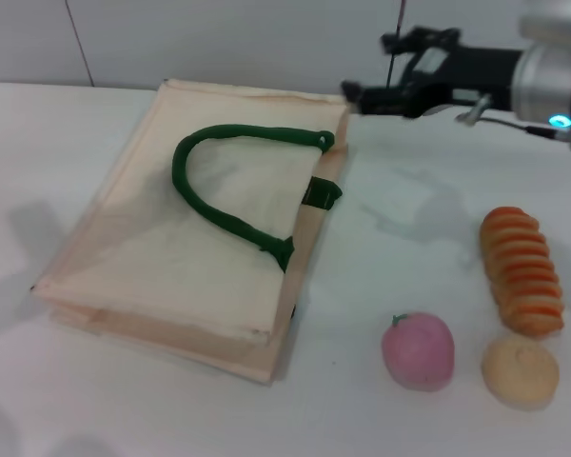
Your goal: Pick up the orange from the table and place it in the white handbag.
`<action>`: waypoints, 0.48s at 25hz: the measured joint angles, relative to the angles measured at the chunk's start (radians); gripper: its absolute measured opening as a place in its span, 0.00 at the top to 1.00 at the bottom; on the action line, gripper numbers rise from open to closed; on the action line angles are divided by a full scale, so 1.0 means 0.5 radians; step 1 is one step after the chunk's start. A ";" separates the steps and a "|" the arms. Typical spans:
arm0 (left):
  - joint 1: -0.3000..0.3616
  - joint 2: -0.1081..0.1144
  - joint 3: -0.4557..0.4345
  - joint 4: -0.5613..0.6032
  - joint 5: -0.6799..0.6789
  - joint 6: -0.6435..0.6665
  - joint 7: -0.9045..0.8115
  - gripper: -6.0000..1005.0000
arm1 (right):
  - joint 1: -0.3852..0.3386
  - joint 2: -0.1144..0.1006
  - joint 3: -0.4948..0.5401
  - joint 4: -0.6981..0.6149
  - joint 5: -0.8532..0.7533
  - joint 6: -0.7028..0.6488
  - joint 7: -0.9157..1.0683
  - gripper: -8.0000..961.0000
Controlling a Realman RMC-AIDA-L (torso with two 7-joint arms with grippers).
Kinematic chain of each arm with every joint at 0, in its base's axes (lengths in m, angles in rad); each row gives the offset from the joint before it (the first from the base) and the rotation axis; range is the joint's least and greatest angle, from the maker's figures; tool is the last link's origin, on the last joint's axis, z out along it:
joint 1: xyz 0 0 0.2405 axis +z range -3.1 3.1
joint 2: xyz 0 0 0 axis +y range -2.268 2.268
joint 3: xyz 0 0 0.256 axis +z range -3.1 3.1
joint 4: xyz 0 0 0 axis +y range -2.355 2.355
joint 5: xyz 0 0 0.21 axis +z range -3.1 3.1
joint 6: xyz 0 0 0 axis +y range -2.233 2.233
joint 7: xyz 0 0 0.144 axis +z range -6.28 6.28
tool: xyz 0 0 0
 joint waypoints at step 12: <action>0.064 -0.285 -0.003 0.010 -0.106 -0.365 0.809 0.37 | -0.273 0.020 0.289 0.212 0.910 0.006 -0.748 0.08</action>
